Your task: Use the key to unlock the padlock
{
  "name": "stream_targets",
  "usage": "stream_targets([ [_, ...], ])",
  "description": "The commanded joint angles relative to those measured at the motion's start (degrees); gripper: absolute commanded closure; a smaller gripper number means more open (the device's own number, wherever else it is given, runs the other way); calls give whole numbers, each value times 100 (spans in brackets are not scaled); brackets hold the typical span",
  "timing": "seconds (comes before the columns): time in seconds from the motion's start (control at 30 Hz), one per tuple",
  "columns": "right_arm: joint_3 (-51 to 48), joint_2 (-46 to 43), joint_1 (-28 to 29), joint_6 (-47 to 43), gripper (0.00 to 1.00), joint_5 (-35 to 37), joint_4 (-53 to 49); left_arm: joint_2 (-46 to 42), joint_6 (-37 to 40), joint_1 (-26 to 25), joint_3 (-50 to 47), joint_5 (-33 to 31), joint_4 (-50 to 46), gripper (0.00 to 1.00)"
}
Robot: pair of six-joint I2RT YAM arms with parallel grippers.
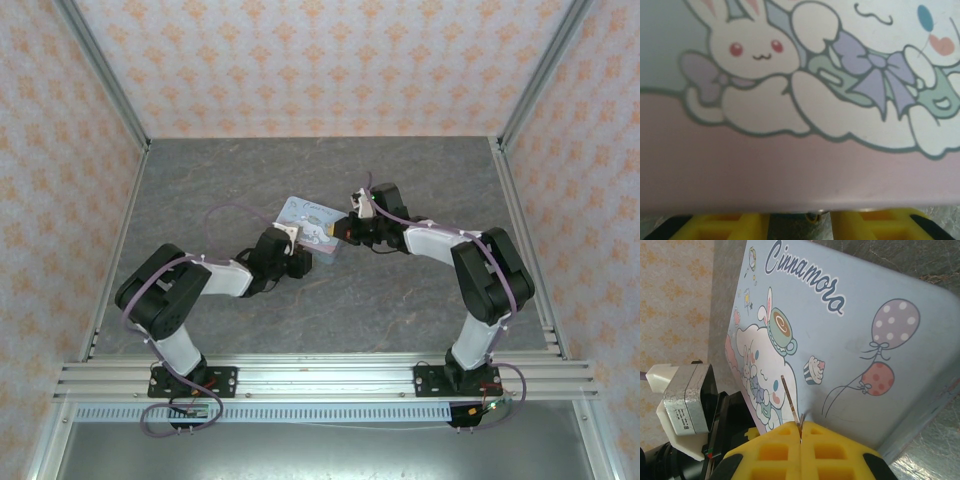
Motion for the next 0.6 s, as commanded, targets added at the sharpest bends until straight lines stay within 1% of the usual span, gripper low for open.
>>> stream_targets([
  [0.0, -22, 133, 43, -52, 100, 136, -98, 165, -87, -86, 141, -32, 84, 68],
  [0.17, -10, -86, 39, -78, 100, 213, -11, 94, -215, -105, 125, -137, 87, 75],
  [0.33, -114, -611, 47, -250, 100, 452, 2, -209, -466, -108, 149, -162, -135, 78],
  [0.43, -356, -1060, 46, -514, 100, 672, -65, -483, -785, -113, 251, -147, -516, 78],
  [0.5, -559, -1362, 43, -788, 100, 824, -226, -605, -1039, -113, 459, -103, -1004, 78],
  [0.57, -836, -1693, 53, -1102, 100, 892, -383, -690, -1232, -115, 619, 77, -1320, 79],
])
